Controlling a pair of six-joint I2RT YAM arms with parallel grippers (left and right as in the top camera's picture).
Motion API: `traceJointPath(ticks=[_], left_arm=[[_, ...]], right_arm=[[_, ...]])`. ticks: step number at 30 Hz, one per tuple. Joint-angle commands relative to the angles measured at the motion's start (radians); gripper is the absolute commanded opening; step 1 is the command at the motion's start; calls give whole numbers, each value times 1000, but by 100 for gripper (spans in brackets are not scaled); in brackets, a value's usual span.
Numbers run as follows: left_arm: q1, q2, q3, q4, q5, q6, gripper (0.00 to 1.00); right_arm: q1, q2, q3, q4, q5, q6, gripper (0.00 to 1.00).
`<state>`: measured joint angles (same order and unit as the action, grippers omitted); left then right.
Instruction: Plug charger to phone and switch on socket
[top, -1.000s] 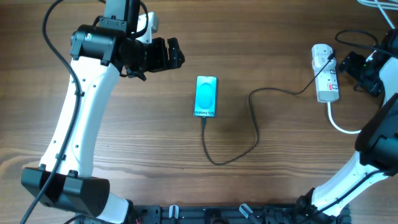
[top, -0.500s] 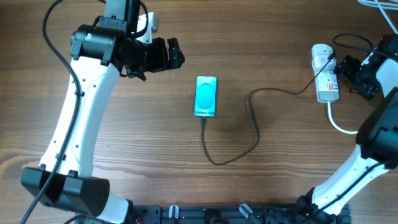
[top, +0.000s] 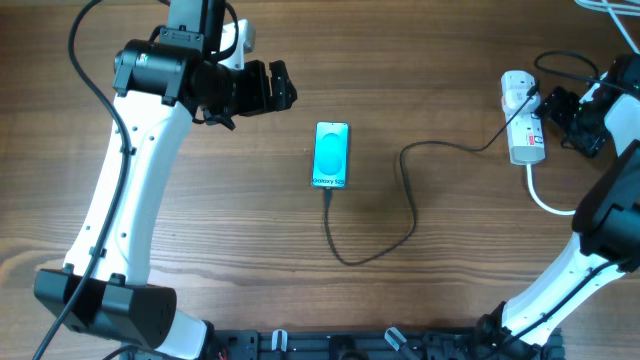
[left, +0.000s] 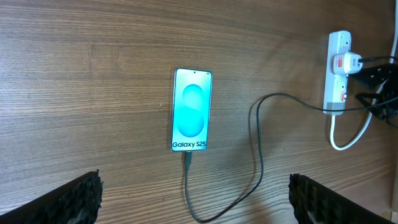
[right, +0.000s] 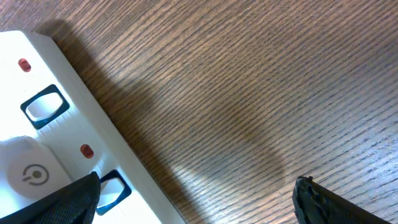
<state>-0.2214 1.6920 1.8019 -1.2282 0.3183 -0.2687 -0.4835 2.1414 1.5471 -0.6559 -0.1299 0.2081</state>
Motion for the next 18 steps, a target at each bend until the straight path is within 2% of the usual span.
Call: traceJointPath(ticks=[1, 18], left_arm=[[6, -2, -2, 1, -6, -1, 100], [6, -2, -2, 1, -6, -1, 100]], right_arm=[[9, 30, -18, -13, -60, 0, 100], [9, 79, -17, -39, -101, -25, 100]])
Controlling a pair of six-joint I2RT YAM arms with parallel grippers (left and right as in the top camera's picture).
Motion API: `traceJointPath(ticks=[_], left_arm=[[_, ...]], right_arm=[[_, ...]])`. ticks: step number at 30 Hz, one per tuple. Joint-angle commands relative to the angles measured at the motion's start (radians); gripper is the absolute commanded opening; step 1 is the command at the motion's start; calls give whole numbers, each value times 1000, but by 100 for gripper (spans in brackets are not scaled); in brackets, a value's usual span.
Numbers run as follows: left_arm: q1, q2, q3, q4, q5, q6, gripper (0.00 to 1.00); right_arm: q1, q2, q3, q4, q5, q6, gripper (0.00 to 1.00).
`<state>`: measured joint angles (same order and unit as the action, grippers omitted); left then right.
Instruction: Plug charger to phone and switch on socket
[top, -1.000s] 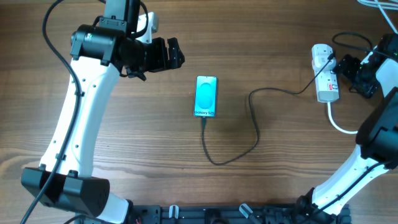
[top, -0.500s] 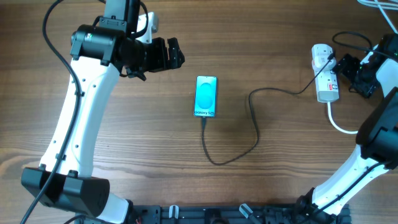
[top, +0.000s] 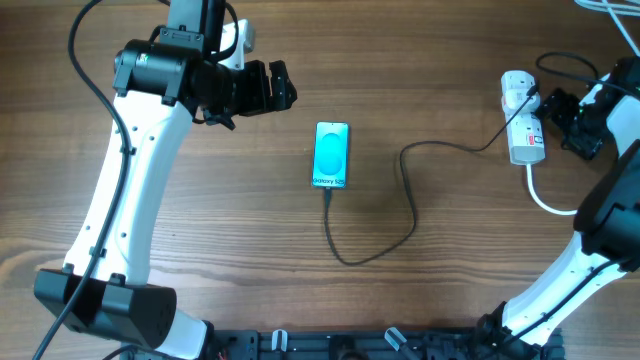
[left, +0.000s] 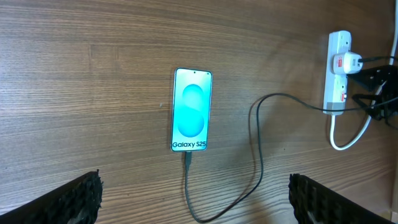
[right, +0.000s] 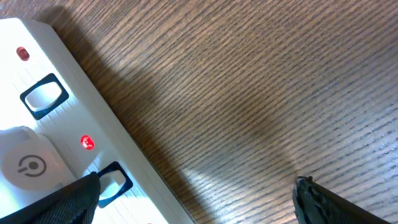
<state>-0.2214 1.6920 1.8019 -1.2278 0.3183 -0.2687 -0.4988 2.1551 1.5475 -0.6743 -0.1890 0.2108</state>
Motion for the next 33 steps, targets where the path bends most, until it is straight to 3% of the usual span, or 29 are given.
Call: traceJointPath(ticks=[1, 6, 10, 18, 23, 30, 33], left_arm=[[6, -2, -2, 0, -6, -1, 100], [6, -2, -2, 0, -6, -1, 100], [6, -2, -2, 0, -6, -1, 100], [6, -2, -2, 0, -6, -1, 100], [6, -2, -2, 0, -6, -1, 100], [6, -2, -2, 0, -6, -1, 100], [6, -2, -2, 0, -6, -1, 100]], right_arm=[[24, 64, -17, -27, -41, -27, 100], [22, -29, -17, -68, -28, -19, 100], [20, -180, -17, -121, 138, 56, 100], [33, -512, -18, -270, 140, 209, 100], [116, -688, -40, -312, 145, 165, 100], [273, -1002, -263, -175, 174, 145, 100], [295, -1149, -361, -144, 147, 49, 100]])
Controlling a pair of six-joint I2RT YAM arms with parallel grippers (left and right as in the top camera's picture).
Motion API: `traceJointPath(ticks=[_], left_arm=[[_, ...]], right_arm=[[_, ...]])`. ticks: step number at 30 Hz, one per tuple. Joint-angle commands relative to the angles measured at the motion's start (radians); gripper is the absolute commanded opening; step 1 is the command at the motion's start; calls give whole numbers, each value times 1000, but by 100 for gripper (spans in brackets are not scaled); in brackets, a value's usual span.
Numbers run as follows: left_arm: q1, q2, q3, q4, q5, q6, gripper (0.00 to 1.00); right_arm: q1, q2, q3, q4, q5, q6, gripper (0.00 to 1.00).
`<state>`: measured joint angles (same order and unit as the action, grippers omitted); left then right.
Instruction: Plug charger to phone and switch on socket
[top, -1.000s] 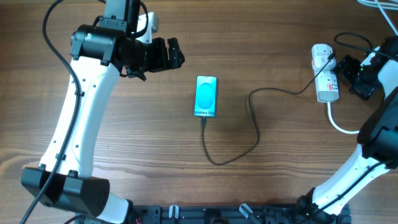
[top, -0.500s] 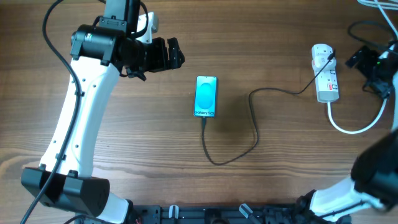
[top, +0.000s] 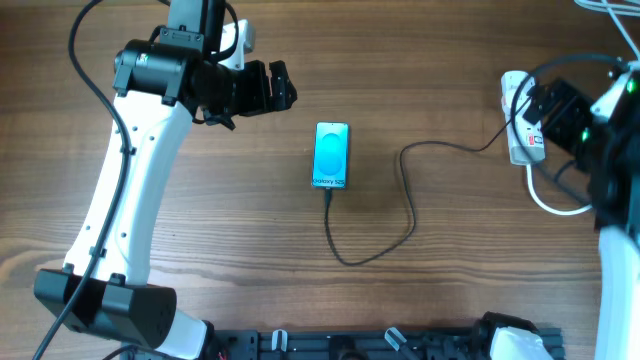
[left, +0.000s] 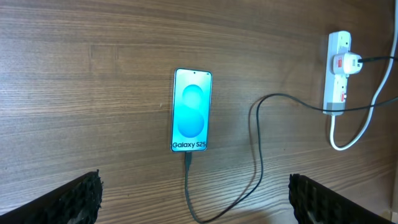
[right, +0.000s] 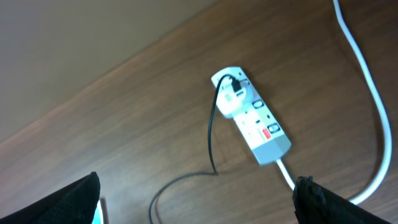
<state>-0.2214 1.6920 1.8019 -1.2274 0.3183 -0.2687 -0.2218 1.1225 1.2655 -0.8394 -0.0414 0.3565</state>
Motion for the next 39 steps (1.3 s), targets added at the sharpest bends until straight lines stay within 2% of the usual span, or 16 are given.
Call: traceJointPath(ticks=[1, 4, 5, 7, 14, 21, 33, 36, 39], left_arm=[[6, -2, -2, 0, -6, -1, 100], [6, -2, -2, 0, -6, -1, 100], [5, -2, -2, 0, -6, -1, 100], [6, -2, -2, 0, -6, -1, 100], [6, -2, -2, 0, -6, -1, 100], [6, -2, -2, 0, -6, -1, 100], [6, -2, -2, 0, -6, -1, 100], [6, -2, -2, 0, -6, -1, 100], [6, -2, -2, 0, -6, -1, 100]], right_arm=[[20, -151, -104, 23, -26, -136, 100], [22, -298, -212, 29, -129, -227, 100], [22, -417, -299, 72, -189, -248, 100], [22, -475, -333, 72, -206, -227, 100], [22, -497, -340, -32, -204, 95, 100], [22, -497, -340, -158, -208, 121, 100], [22, -497, -340, -182, -169, 113, 100], [22, -497, -341, -182, -180, 42, 100], [42, -509, -344, -172, -217, -89, 100]])
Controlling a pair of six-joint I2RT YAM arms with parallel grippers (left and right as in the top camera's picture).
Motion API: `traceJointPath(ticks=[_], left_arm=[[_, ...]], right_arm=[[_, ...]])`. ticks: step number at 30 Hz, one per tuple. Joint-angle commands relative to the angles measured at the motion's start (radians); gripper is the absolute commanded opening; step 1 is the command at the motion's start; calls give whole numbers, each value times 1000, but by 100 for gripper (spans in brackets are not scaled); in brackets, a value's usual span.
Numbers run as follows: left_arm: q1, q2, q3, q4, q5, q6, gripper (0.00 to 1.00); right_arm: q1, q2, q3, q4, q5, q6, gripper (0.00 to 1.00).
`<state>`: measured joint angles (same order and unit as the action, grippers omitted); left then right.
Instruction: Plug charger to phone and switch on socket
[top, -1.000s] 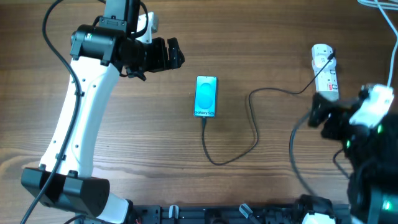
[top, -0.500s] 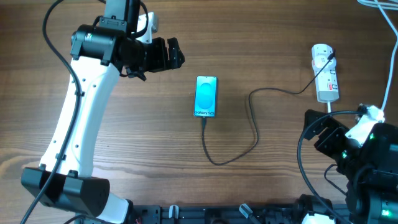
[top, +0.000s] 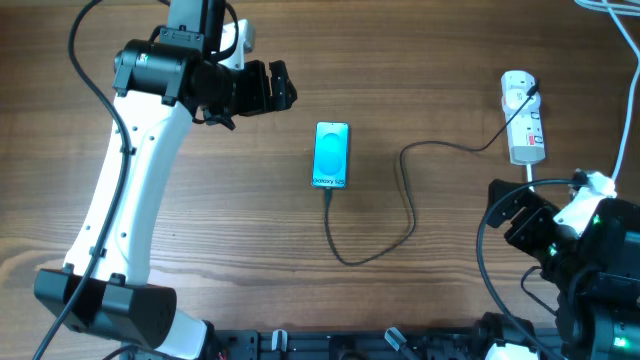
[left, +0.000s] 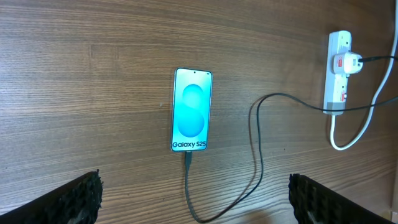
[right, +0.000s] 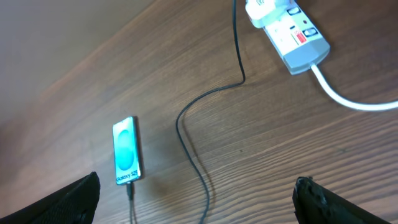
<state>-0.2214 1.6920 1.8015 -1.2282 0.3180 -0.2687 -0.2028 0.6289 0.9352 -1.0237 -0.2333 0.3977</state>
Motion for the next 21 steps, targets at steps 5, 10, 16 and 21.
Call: traceJointPath(ticks=[5, 10, 16, 21], left_arm=[[6, -2, -2, 1, -6, -1, 100], [6, -2, -2, 1, -6, -1, 100], [6, -2, -2, 1, -6, -1, 100], [6, -2, -2, 1, -6, -1, 100]], right_arm=[[139, -91, -45, 111, -31, -344, 100], [146, -243, -194, 285, -31, -343, 100], [147, -430, -452, 512, -31, -343, 100], [147, -560, -644, 740, -31, -318, 100]])
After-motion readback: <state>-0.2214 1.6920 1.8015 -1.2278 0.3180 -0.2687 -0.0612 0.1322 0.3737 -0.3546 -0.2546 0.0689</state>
